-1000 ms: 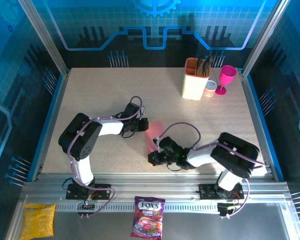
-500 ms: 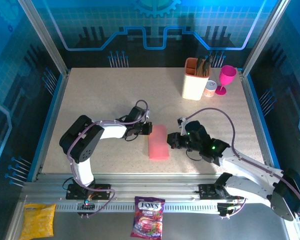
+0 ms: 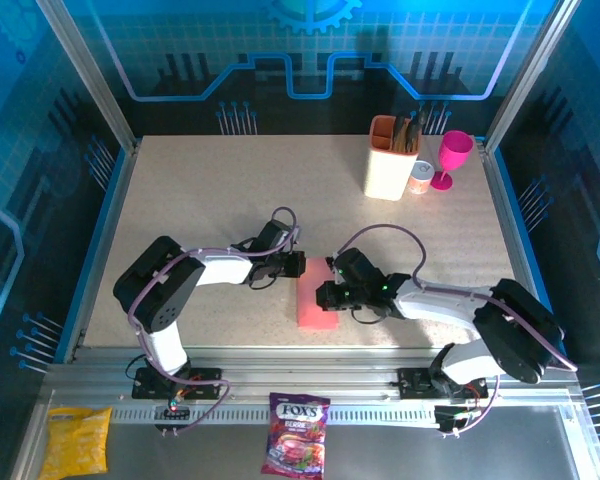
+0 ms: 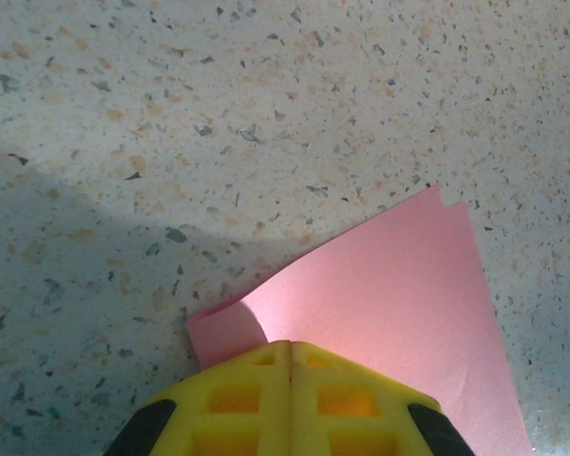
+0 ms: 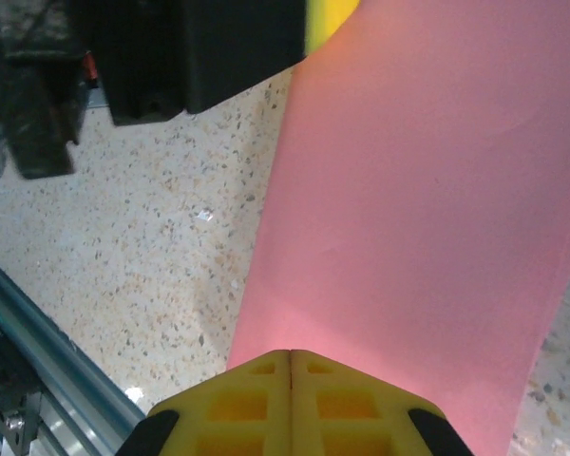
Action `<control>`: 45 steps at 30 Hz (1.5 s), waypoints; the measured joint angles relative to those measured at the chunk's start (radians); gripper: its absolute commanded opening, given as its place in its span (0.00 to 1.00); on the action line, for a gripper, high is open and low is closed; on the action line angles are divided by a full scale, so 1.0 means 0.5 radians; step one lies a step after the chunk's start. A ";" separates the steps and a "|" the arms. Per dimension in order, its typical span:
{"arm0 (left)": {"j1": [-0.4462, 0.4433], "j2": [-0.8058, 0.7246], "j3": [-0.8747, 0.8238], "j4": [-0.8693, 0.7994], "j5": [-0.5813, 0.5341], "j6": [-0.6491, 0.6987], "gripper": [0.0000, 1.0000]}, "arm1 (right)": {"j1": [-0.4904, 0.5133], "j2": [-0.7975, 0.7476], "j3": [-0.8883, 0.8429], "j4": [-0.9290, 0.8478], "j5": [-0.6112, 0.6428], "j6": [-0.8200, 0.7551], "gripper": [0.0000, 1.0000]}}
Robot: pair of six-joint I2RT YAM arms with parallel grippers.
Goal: Fold a paper plane with a square sheet of paper (pick it up from the middle)
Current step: First fold in half a square sheet of paper at the center of the table.
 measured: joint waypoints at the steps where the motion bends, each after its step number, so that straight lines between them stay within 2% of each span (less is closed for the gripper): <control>1: 0.000 -0.008 0.000 -0.016 -0.001 -0.004 0.06 | -0.010 0.000 -0.002 0.014 -0.001 0.008 0.00; 6: 0.000 -0.111 0.008 -0.105 -0.001 -0.055 0.30 | -0.156 -0.193 -0.069 0.037 0.024 0.045 0.00; 7: 0.000 -0.139 0.012 -0.114 0.000 -0.055 0.35 | -0.195 -0.264 -0.089 0.022 0.034 0.049 0.02; 9: 0.000 -0.205 0.024 -0.131 0.010 -0.084 0.42 | -0.280 -0.430 -0.117 -0.048 0.054 0.058 0.13; 12: -0.007 -0.311 0.027 -0.145 0.038 -0.114 0.44 | -0.364 -0.638 -0.124 -0.179 0.088 0.064 0.24; 18: -0.142 -0.474 0.003 -0.146 0.076 -0.186 0.44 | -0.404 -0.847 -0.176 -0.376 0.068 0.069 0.38; 23: -0.291 -0.493 -0.074 -0.142 0.085 -0.234 0.44 | -0.365 -0.794 -0.276 -0.431 -0.019 0.101 0.42; 29: -0.321 -0.466 -0.143 -0.141 0.036 -0.256 0.44 | -0.105 -0.569 -0.291 -0.407 -0.018 0.159 0.43; 31: -0.321 -0.444 -0.142 -0.137 0.017 -0.256 0.43 | -0.044 -0.510 -0.297 -0.371 -0.007 0.188 0.41; 35: -0.315 -0.417 -0.142 -0.140 -0.037 -0.255 0.37 | 0.011 -0.432 -0.321 -0.272 0.021 0.243 0.28; 42: -0.178 -0.413 -0.114 -0.172 -0.048 -0.243 0.12 | 0.085 -0.265 -0.224 -0.126 0.020 0.209 0.02; 45: -0.105 -0.388 -0.062 -0.185 -0.031 -0.225 0.05 | 0.095 -0.124 -0.115 -0.037 0.006 0.175 0.00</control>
